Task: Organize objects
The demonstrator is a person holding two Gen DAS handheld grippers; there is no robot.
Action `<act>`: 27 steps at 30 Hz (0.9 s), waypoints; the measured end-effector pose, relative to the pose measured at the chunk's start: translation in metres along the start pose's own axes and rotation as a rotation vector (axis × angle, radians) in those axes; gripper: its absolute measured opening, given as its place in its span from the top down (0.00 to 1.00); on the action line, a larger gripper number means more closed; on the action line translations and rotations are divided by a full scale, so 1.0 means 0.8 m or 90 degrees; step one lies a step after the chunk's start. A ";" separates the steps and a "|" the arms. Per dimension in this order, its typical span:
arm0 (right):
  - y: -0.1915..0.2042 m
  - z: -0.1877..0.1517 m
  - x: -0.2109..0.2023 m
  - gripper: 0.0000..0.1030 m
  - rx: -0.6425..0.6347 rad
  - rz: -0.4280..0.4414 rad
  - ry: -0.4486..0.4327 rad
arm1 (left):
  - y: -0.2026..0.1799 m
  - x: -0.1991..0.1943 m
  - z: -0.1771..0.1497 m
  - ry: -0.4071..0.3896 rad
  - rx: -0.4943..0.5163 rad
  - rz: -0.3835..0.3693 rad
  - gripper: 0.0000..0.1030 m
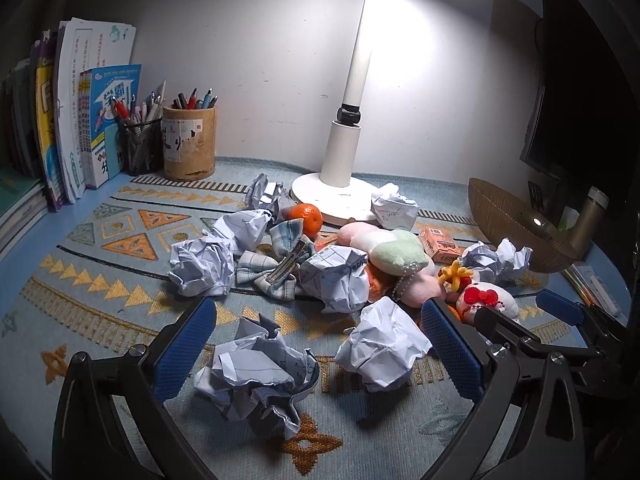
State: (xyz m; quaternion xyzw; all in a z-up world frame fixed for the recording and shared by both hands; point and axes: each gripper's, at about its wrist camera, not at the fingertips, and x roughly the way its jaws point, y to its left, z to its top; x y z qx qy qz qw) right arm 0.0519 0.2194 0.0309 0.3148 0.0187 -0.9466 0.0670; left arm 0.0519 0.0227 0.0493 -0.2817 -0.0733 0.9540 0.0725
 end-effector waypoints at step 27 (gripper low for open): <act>0.094 -0.009 0.000 0.22 -0.031 0.112 0.072 | 0.085 -0.051 -0.014 0.067 -0.004 -0.053 0.01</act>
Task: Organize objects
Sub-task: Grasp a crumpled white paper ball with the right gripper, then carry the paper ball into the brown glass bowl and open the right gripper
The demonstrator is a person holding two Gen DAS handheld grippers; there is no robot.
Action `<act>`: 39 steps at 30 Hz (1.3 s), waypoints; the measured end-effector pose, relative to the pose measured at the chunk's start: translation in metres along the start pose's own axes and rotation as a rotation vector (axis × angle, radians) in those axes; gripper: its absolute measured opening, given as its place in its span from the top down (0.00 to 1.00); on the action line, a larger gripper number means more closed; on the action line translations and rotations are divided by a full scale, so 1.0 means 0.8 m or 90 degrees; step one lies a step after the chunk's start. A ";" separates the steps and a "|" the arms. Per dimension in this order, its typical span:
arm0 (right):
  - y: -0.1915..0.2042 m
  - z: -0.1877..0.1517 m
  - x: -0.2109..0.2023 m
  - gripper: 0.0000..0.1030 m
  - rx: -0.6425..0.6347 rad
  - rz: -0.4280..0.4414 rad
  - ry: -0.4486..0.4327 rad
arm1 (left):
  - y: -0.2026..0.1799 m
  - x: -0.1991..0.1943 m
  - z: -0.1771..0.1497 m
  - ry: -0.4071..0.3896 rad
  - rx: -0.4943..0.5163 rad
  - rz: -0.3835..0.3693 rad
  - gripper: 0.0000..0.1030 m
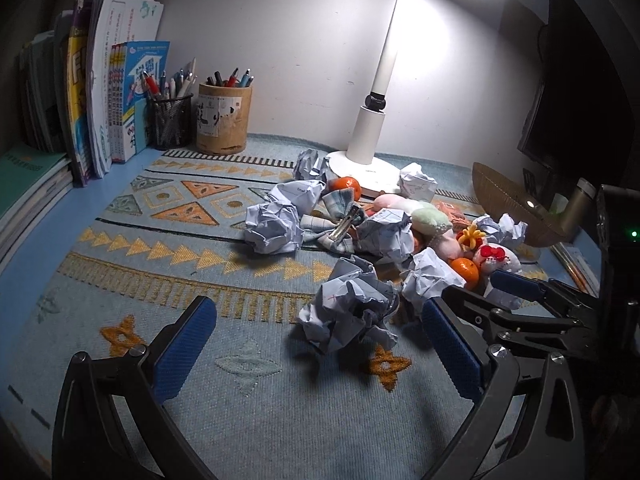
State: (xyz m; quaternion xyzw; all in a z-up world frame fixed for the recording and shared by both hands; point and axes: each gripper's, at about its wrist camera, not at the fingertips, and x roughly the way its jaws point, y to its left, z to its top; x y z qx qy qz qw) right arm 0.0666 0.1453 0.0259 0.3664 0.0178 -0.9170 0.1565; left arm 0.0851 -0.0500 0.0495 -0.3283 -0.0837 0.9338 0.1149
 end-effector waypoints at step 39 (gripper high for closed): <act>-0.281 0.086 -0.090 0.50 0.153 -0.145 -0.083 | -0.254 0.126 0.154 0.081 0.106 -0.179 0.48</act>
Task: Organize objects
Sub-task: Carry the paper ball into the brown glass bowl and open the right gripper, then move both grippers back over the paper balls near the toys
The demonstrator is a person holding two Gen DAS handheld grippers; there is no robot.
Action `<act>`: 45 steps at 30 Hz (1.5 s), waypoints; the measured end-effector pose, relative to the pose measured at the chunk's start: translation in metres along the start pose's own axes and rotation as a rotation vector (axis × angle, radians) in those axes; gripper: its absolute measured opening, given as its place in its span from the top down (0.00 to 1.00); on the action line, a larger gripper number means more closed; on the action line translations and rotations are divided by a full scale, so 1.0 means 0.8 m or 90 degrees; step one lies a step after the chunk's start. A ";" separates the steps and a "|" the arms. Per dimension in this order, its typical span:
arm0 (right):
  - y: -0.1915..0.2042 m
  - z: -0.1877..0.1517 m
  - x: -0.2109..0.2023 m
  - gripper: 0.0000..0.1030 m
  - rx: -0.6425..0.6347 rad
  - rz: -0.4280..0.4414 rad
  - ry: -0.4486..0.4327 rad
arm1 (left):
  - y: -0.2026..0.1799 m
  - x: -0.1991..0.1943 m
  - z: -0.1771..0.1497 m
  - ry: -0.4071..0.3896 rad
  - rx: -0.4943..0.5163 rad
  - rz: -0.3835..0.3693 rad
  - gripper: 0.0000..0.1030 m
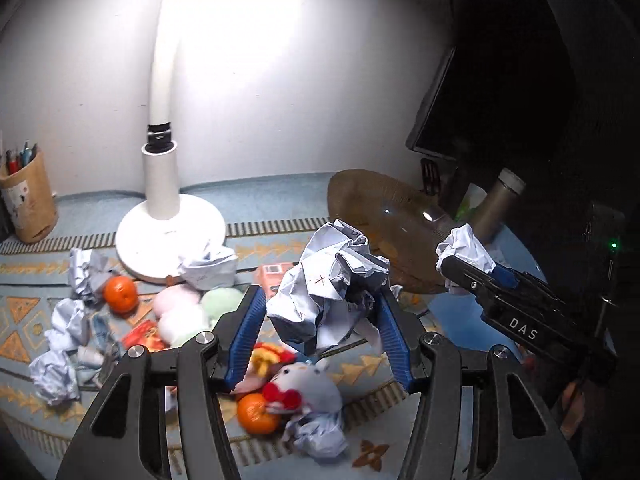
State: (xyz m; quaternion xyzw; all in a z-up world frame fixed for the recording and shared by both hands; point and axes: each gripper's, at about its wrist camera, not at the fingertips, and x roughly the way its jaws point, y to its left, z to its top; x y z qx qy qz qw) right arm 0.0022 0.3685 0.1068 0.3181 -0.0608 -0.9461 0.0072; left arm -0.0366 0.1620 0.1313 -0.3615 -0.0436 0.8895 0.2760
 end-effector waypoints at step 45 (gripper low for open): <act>0.091 -0.145 0.013 0.34 -0.024 0.152 0.066 | 0.159 -0.130 -0.189 -0.104 -0.114 0.262 0.03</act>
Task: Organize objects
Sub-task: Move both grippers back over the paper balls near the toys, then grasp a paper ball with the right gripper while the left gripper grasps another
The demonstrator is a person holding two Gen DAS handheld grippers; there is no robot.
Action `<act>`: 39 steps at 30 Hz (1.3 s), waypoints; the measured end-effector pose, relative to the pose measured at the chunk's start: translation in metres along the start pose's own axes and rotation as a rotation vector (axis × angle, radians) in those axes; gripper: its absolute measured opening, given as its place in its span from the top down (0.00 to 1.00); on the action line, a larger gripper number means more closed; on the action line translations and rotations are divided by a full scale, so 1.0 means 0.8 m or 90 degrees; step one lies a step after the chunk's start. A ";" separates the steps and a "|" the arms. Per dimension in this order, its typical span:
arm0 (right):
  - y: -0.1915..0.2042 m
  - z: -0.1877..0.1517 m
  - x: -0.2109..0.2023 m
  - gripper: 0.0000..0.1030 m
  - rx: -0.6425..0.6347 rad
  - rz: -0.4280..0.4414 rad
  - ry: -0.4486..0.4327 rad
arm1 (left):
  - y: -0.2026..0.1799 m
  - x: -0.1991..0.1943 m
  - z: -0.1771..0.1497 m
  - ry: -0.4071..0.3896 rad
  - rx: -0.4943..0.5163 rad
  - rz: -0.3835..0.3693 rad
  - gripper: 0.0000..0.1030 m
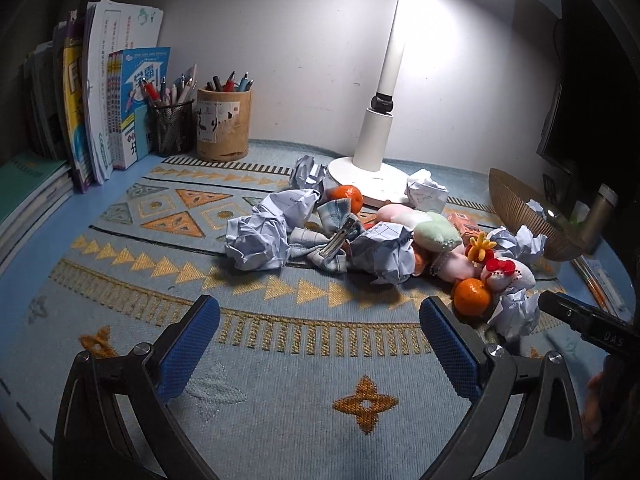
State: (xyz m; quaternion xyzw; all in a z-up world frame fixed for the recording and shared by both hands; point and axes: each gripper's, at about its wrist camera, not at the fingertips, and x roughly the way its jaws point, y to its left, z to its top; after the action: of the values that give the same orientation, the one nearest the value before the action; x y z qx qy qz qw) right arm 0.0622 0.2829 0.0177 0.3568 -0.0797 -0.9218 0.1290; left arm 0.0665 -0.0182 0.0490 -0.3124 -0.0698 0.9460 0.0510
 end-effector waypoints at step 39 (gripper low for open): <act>0.186 0.073 0.139 0.36 -0.165 0.031 0.079 | 0.079 0.124 0.068 0.151 0.016 -0.032 0.12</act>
State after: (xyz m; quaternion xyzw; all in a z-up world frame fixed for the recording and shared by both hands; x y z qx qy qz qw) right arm -0.0296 0.1112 0.0255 0.3913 0.0396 -0.8971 0.2012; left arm -0.0486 -0.0718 0.0238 -0.4194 -0.0592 0.9017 0.0869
